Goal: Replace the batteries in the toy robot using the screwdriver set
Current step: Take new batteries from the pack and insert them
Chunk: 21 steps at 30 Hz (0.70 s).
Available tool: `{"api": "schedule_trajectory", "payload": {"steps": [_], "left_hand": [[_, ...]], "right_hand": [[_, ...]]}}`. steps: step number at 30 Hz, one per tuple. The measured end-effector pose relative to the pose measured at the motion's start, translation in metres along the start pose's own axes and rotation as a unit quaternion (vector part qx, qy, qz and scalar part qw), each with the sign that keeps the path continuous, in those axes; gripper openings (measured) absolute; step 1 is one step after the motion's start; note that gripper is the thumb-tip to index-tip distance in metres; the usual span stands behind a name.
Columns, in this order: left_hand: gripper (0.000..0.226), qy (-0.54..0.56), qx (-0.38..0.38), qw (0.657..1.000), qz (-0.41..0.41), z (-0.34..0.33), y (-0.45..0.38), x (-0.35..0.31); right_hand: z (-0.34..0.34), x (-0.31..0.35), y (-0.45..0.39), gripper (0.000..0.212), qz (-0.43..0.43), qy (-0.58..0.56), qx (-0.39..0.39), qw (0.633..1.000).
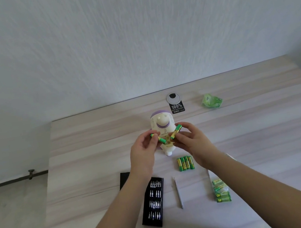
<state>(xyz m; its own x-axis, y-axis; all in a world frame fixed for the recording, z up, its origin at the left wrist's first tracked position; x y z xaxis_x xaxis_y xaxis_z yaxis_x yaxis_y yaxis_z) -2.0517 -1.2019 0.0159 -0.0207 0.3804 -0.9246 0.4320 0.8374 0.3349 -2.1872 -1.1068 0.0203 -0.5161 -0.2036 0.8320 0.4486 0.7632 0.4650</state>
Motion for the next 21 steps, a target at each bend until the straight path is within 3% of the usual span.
{"api": "schedule_trajectory", "payload": {"steps": [5,11,13,15,18,21], "left_hand": [[0.025,0.089,-0.033,0.993,0.065,0.0,-0.006,0.004],[0.018,0.139,-0.052,0.985,0.091,-0.001,-0.009,0.003],[0.015,0.138,-0.058,0.984,0.092,0.0,-0.01,0.004],[0.01,0.119,-0.069,0.987,0.079,0.001,-0.011,0.004],[0.01,0.043,-0.093,0.994,0.031,0.006,-0.013,0.004],[0.013,-0.04,-0.097,0.994,-0.031,0.008,-0.014,0.0]], "right_hand": [[0.003,-0.006,-0.005,0.027,-0.054,-0.145,-0.021,0.988],[0.002,-0.005,-0.007,0.024,-0.072,-0.166,-0.031,0.983],[0.002,-0.004,-0.008,0.021,-0.06,-0.112,-0.043,0.991],[0.005,-0.001,-0.008,0.016,-0.015,0.022,-0.068,0.997],[0.008,0.006,-0.009,0.015,0.067,0.233,-0.098,0.965],[0.007,0.01,-0.008,0.016,0.116,0.308,-0.101,0.939]]}}
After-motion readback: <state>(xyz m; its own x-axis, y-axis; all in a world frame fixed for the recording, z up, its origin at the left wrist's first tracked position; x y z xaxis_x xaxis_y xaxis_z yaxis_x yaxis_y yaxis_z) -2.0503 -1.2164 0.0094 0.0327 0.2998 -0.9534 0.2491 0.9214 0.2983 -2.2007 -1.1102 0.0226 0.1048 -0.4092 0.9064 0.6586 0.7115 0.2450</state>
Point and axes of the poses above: each hand's wrist, its own y-axis away from the middle knuckle, its own z-axis out of the back of the hand, x = y × z, the point moved 3 cm from there along -y, towards the middle knuckle
